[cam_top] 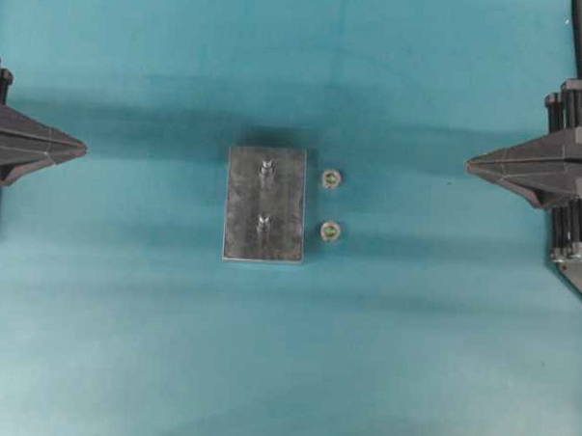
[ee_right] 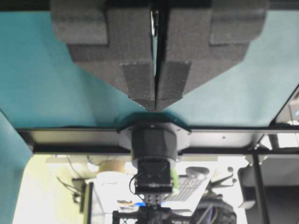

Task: Insert the washer onto the shaft.
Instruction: 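Move the right gripper over the upper steel washer beside the plate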

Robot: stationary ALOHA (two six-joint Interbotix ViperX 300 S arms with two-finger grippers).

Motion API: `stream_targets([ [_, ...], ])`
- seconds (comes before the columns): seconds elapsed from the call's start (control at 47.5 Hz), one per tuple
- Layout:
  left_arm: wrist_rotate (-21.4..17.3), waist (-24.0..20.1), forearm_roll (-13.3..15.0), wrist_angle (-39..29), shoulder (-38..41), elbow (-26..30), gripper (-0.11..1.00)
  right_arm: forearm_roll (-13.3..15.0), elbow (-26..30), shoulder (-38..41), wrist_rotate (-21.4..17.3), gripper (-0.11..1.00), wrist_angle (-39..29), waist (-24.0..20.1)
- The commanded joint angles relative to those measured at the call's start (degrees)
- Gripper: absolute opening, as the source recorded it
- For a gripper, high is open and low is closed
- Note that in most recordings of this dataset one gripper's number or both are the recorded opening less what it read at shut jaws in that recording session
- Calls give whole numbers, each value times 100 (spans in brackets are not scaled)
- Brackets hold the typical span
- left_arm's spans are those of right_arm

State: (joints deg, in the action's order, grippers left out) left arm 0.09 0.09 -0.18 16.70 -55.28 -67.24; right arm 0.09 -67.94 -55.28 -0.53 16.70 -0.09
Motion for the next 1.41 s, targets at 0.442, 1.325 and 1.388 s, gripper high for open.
stream_targets([
  [0.442, 501, -158, -79, -1793, 1459, 536, 0, -782, 791, 1591, -501, -1, -2804, 624],
  [1.325, -483, -114, -88, -2382, 3516, 1195, 0, 0, 2742, 5194, 431, 2, -3806, 905],
  [1.388, -483, -123, -88, -2364, 3516, 1213, 0, 0, 2804, 5282, 589, 9, -3814, 914],
])
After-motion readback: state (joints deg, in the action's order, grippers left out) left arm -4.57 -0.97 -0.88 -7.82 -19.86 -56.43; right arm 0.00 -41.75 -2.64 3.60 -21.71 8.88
